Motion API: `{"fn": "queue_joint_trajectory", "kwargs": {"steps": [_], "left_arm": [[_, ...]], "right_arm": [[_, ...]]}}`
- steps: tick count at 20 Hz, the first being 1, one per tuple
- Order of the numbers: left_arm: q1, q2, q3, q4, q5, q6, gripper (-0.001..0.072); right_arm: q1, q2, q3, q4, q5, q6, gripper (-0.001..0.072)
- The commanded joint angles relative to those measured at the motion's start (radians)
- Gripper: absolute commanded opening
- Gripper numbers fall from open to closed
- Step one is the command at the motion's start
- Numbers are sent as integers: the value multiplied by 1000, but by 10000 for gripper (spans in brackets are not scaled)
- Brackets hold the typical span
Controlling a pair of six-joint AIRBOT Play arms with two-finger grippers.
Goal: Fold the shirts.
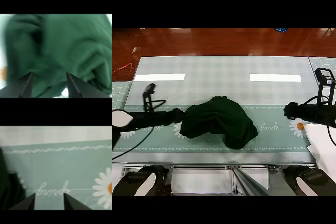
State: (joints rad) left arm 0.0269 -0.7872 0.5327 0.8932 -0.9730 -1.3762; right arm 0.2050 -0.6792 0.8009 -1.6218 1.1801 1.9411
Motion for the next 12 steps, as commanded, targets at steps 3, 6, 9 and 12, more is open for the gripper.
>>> {"fn": "queue_joint_trajectory", "kwargs": {"steps": [3, 6, 9, 12], "left_arm": [[425, 13, 66, 8, -239, 26, 509], [427, 1, -100, -186, -310, 92, 508], [290, -34, -221, -281, -322, 192, 508], [108, -73, -261, -283, -288, 179, 508]], "right_arm": [[-467, -18, 14, 29, 26, -103, 410], [-668, 23, -190, 386, -25, -259, 409], [-650, 20, -357, 661, -28, -435, 409], [-568, 20, -394, 662, -32, -446, 409]]}}
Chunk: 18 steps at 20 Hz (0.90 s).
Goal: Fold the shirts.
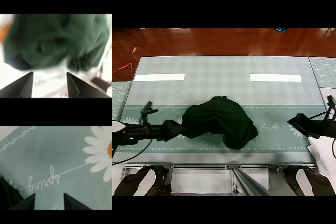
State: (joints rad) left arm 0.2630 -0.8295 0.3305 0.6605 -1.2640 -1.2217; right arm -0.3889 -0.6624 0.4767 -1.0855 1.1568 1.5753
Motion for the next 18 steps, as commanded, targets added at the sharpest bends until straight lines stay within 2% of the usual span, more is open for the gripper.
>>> {"fn": "queue_joint_trajectory", "kwargs": {"steps": [1, 5, 7, 9, 12, 15, 18], "left_arm": [[-186, -40, -61, -48, 46, -10, 508], [-383, -121, -61, -78, 259, -105, 508], [-454, -171, -60, -145, 379, -108, 508], [-517, -200, -57, -237, 546, -74, 508], [-573, -222, -21, -269, 720, -73, 508], [-576, -244, 23, -269, 783, -73, 508], [-576, -287, 55, -269, 790, -72, 507]], "right_arm": [[53, 3, -69, 126, -15, -79, 409], [158, 3, -70, 114, -76, -20, 409], [211, 3, -70, 103, -93, 5, 410], [270, 3, -70, 76, -94, 42, 409], [378, 3, -70, 30, -97, 121, 409], [499, 3, -70, 2, -125, 204, 409], [602, -16, -70, -17, -172, 278, 409]]}}
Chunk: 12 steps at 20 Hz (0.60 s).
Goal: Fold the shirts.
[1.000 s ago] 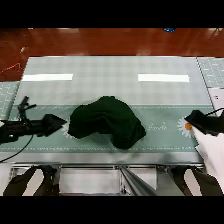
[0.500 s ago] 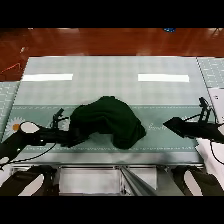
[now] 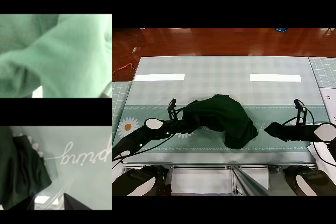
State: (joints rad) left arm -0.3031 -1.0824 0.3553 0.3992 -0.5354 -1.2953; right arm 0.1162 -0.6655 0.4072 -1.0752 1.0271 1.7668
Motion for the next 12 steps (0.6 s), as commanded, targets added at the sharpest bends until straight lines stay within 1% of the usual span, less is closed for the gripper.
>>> {"fn": "queue_joint_trajectory", "kwargs": {"steps": [1, 2, 3, 4, 6, 8, 12], "left_arm": [[-11, -57, 40, -7, 53, 2, 498], [-11, -79, 51, -7, 40, 5, 307], [-9, -97, 63, -7, 21, 40, 34], [-9, -109, 78, -7, 1, 84, 22], [-8, -114, 106, -7, -32, 126, 22], [-7, -114, 126, -7, -38, 125, 22], [-7, -114, 133, -7, -47, 125, 22]], "right_arm": [[128, -33, 0, -27, -60, 103, 409], [156, -55, 0, -23, -72, 114, 409], [186, -78, 0, -12, -85, 117, 410], [215, -99, 0, 6, -98, 117, 409], [278, -145, 0, 47, -137, 117, 409], [343, -190, 0, 89, -204, 117, 409], [444, -327, 0, 216, -398, 88, 409]]}}
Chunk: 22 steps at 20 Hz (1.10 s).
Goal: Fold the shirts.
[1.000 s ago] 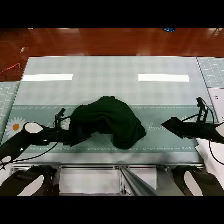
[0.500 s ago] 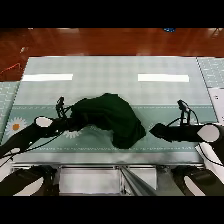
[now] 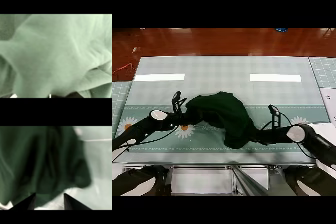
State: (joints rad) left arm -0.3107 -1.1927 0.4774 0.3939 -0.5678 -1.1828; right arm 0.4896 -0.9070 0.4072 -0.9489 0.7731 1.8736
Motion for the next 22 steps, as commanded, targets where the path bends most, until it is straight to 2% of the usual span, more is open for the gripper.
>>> {"fn": "queue_joint_trajectory", "kwargs": {"steps": [1, 2, 3, 4, 5, 6, 10, 13, 16, 19, 22], "left_arm": [[1, -4, 11, -2, -18, 13, 22], [1, -4, 11, -2, -18, 12, 22], [2, -4, 13, -2, -16, 13, 22], [14, -3, 22, -2, -21, 13, 22], [40, 3, 42, -2, -46, 13, 22], [85, 14, 78, -2, -95, 18, 22], [288, 125, 319, -2, -267, 49, 22], [403, 200, 575, -2, -348, 42, 22], [471, 241, 829, -2, -451, 18, 21], [526, 291, 1037, -2, -549, 18, 22], [599, 377, 1141, 20, -626, 18, 22]], "right_arm": [[80, -124, 5, 116, -193, -39, 409], [80, -157, 16, 135, -229, -56, 396], [80, -188, 39, 138, -255, -80, 262], [78, -209, 74, 137, -258, -117, 60], [63, -212, 119, 129, -229, -163, 23], [25, -200, 185, 80, -158, -194, 23], [-223, -100, 564, -156, 153, -194, 22], [-370, -77, 916, -183, 351, -254, 22], [-414, -74, 1220, -196, 516, -298, 22], [-414, -19, 1376, -245, 606, -298, 22], [-414, 95, 1389, -320, 688, -294, 23]]}}
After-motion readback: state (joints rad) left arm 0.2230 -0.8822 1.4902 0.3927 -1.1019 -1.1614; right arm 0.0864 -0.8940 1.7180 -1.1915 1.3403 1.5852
